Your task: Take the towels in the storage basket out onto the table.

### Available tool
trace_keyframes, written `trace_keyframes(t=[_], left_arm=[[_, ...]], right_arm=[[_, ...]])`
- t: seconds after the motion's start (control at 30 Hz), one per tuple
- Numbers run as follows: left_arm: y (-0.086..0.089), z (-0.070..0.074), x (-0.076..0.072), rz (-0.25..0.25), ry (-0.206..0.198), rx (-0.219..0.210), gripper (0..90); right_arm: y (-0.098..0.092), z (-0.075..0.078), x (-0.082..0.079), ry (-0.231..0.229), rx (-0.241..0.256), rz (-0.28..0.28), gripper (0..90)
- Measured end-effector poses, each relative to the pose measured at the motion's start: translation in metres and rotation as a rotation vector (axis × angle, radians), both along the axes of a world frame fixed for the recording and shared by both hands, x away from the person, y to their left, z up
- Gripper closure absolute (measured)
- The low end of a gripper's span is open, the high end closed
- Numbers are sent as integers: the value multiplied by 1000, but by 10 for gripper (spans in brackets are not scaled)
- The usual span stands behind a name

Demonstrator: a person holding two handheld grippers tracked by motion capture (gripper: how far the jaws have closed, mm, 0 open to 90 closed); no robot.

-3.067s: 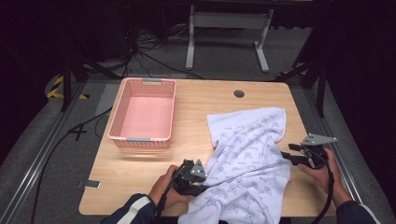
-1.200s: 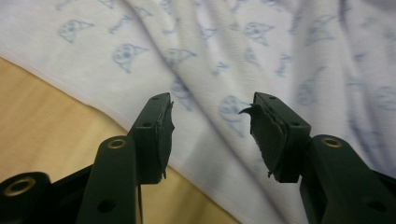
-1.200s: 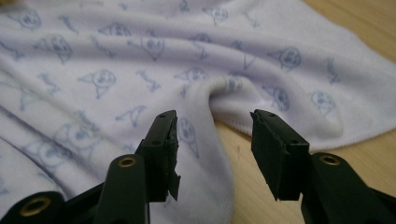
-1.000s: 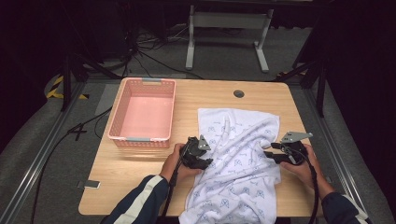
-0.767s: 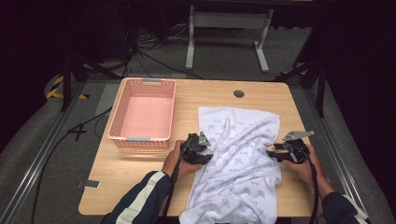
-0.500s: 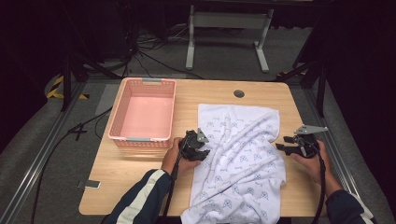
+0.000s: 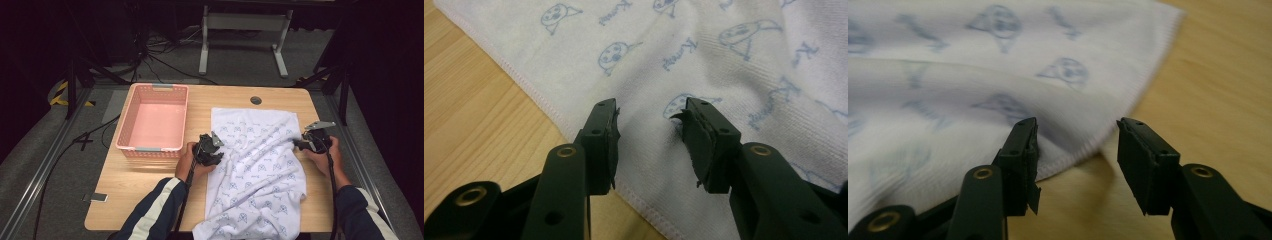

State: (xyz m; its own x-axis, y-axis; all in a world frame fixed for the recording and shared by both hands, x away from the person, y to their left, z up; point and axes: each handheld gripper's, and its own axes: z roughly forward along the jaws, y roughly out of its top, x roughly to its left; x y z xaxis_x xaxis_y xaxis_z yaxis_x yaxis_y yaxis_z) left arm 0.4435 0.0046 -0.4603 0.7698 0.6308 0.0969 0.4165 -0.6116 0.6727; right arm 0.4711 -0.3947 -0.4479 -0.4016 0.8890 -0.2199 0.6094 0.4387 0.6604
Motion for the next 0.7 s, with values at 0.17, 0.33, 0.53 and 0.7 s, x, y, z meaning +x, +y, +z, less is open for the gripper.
trace_keyframes(t=[0.17, 0.33, 0.53, 0.7], left_arm=[[-6, -2, 11, 58, -49, 16, 577], [-12, -1, 24, 93, -76, 47, 577], [-12, 1, 26, 137, -104, 34, 544], [-12, 19, -5, -87, -27, -73, 523]], right_arm=[[-19, -1, 12, -17, -1, -58, 506], [-30, -2, 17, -35, 15, -123, 448], [-32, 5, 6, -45, 48, -57, 413], [-14, 29, -40, -18, 165, 142, 415]])
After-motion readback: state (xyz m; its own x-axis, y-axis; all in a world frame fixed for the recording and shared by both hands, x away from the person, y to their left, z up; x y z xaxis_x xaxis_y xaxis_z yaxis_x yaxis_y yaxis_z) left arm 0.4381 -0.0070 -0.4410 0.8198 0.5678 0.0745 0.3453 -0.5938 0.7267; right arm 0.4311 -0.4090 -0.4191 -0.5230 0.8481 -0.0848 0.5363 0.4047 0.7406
